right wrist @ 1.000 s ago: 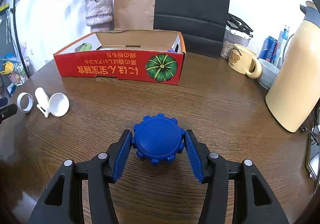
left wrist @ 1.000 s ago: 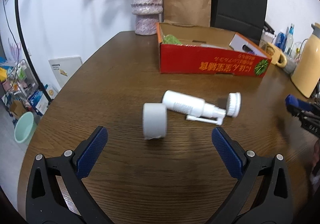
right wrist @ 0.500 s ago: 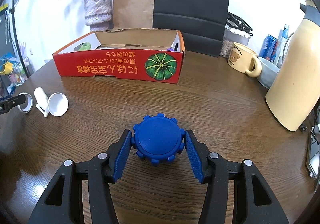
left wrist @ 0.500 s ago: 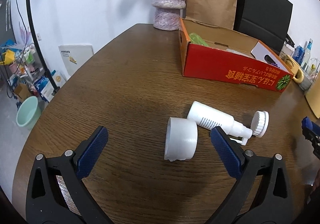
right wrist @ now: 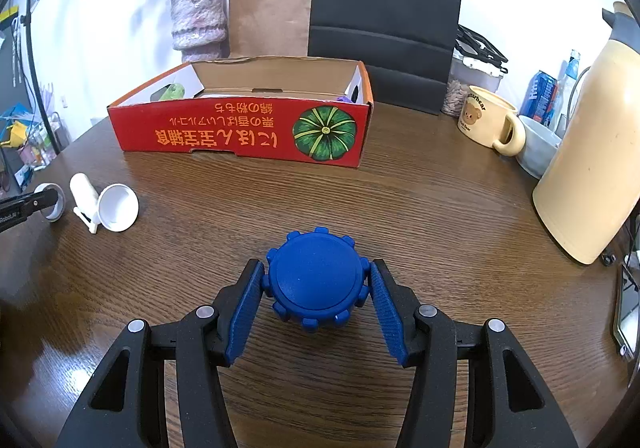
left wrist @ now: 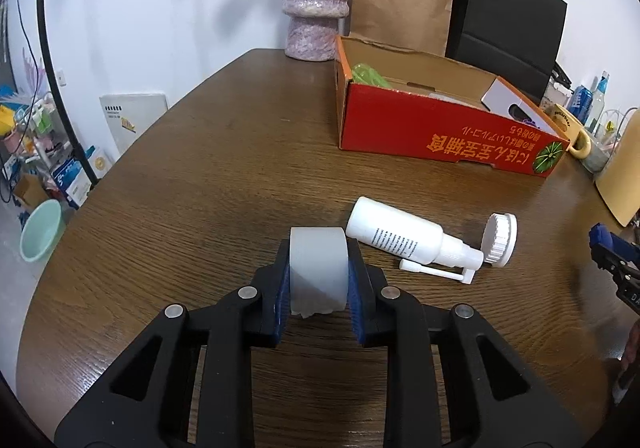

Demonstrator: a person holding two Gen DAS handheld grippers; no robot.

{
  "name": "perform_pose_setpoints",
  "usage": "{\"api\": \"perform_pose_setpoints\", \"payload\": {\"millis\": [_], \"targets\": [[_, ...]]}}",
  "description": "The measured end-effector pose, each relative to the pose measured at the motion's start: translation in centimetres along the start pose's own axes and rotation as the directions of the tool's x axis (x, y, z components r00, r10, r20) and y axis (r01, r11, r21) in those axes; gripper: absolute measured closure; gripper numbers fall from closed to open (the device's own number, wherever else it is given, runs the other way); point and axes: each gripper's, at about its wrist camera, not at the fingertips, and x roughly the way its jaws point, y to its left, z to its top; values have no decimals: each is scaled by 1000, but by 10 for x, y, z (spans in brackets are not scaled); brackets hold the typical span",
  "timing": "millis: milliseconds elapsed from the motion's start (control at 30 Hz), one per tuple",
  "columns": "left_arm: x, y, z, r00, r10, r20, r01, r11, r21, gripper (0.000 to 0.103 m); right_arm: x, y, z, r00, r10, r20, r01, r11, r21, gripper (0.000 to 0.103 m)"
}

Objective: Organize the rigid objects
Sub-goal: 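Grasp the white tape roll with the left gripper while the right gripper holds the blue cap, then carry the tape roll in the left gripper and blue cap in the right gripper over the box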

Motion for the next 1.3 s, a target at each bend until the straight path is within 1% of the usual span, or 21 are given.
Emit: {"api": "perform_pose_setpoints", "payload": {"millis": [300,667,933,1033,1300], "targets": [[-9,-1,-2,999,1,36,-1,1000,2,82,-2,-1,0,1000,-11,9,11,1000,-1,44],[-21,0,2,997,12,81,-12,1000,0,82,-12,2,3,999,-5,51,5,1000,2,44],[-39,-16,14,991,-24,128,20,999,31,82,-21,7,12,997,-1,80,2,1000,-13,44],[-47,-23,22,987,-37,156,29,998,50,82,-25,9,15,996,-2,90,3,1000,-19,44],[-54,-41,44,979,-75,188,63,996,66,82,-33,15,32,991,-3,131,7,999,-32,44]]}}
